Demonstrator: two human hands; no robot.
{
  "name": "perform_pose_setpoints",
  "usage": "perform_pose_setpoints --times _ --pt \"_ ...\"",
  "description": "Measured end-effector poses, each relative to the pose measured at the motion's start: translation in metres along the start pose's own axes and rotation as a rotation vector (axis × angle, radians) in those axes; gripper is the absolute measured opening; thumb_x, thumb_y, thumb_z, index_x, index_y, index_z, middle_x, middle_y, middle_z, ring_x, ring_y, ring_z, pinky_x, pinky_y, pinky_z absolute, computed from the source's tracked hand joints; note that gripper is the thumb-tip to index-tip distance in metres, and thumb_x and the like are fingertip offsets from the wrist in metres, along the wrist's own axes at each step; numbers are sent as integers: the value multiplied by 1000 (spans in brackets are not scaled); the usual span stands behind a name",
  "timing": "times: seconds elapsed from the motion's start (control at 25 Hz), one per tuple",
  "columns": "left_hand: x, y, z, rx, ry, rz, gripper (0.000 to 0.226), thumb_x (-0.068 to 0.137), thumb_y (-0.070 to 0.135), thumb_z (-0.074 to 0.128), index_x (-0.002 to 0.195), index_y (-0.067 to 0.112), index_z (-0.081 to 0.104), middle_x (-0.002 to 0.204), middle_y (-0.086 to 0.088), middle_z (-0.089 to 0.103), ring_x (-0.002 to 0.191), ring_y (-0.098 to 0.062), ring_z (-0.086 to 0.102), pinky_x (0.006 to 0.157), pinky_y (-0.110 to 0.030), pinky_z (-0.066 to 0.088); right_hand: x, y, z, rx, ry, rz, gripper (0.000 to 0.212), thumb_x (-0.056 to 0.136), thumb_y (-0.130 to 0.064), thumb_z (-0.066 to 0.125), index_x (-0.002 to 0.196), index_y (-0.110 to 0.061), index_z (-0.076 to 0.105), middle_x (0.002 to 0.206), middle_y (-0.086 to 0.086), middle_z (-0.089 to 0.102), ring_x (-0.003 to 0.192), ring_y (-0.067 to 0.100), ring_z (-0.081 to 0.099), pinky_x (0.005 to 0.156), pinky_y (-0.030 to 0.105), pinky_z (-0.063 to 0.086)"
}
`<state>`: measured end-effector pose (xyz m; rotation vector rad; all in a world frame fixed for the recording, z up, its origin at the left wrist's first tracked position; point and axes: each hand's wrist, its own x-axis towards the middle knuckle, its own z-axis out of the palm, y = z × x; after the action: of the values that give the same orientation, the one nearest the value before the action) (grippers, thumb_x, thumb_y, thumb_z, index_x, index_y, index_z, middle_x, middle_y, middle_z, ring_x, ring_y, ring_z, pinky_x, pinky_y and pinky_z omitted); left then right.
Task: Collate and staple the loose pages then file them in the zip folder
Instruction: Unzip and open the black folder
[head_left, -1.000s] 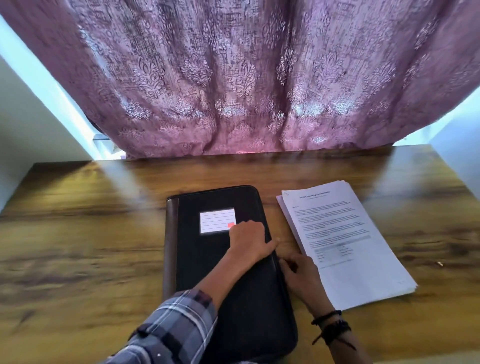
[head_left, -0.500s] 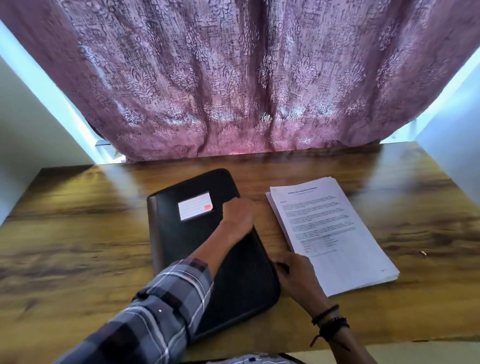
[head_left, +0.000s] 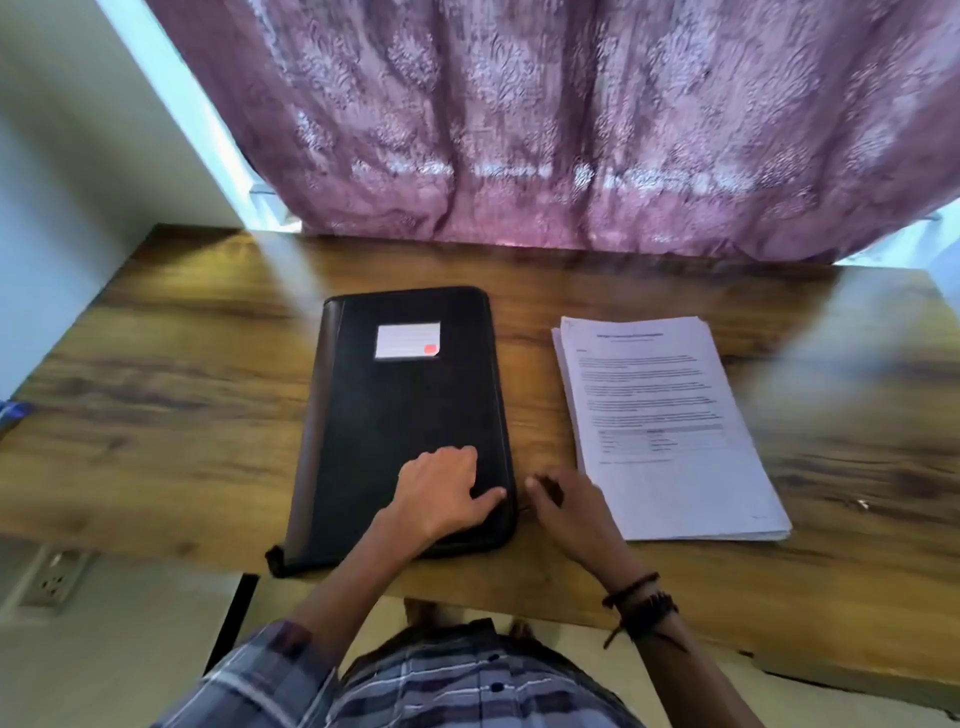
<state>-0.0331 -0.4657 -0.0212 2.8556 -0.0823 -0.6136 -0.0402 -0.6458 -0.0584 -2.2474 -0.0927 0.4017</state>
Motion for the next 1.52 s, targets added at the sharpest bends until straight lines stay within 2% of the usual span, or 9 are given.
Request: perform_pose_setpoints --times 0.16,0.32,0.6,0.76,0.92,1.04,1.24,1.4,1.52 --pt "-38 -10 23 173 -29 -74 86 64 68 71 126 23 34 124 3 39 114 -21 42 95 -41 42 30 -5 11 9 12 14 39 96 -42 54 64 -19 56 60 -9 56 61 8 55 60 27 39" --pt "-39 -15 33 185 114 39 61 73 54 72 117 27 39 124 6 38 113 -18 40 92 -37 38 44 -7 15 -47 -37 54 18 88 -35 67 78 -21 63 70 -11 62 77 14 65 75 34 54" --pt "-30 -35 35 111 232 211 32 77 36 74 100 25 54 124 5 47 120 -17 45 102 -34 36 44 -7 10 144 -102 97 21 96 -21 57 85 -7 69 69 3 73 59 15 71 65 34 63" --pt "-36 -43 37 105 396 58 31 70 32 81 86 25 56 99 6 56 94 -18 57 78 -33 45 40 -11 11 257 -132 135 20 100 -24 55 93 -10 67 76 6 74 58 11 69 58 22 59" --pt "-41 -10 37 33 292 -71 40 84 62 58 76 24 64 75 7 62 70 -11 60 66 -28 49 52 -24 18 206 -71 118 42 98 -37 55 86 1 68 71 5 71 50 3 63 62 24 56" --pt "-30 6 42 -71 262 -199 50 88 64 51 68 21 66 58 10 54 58 -10 55 53 -22 39 61 -35 23 87 -50 84 50 92 -44 61 78 3 69 71 16 71 64 22 66 73 34 55" --pt "-35 6 63 -220 405 -361 48 88 63 52 80 21 72 80 6 69 74 -14 63 61 -26 40 74 -44 17 -61 -188 89 46 93 -35 63 53 -11 60 50 -1 60 53 12 56 63 25 47" --pt "-50 0 61 -391 609 -394 36 81 61 64 75 25 66 77 12 61 64 -3 53 56 -17 33 77 -67 13 31 -281 113 37 91 -34 62 69 -6 67 58 2 66 55 12 58 54 22 44" --pt "-56 -6 61 -594 856 -374 32 74 50 77 77 23 60 77 12 56 61 -1 50 51 -15 38 77 -98 10 156 -320 107 31 90 -30 65 75 -3 69 56 2 65 38 5 50 40 17 37"
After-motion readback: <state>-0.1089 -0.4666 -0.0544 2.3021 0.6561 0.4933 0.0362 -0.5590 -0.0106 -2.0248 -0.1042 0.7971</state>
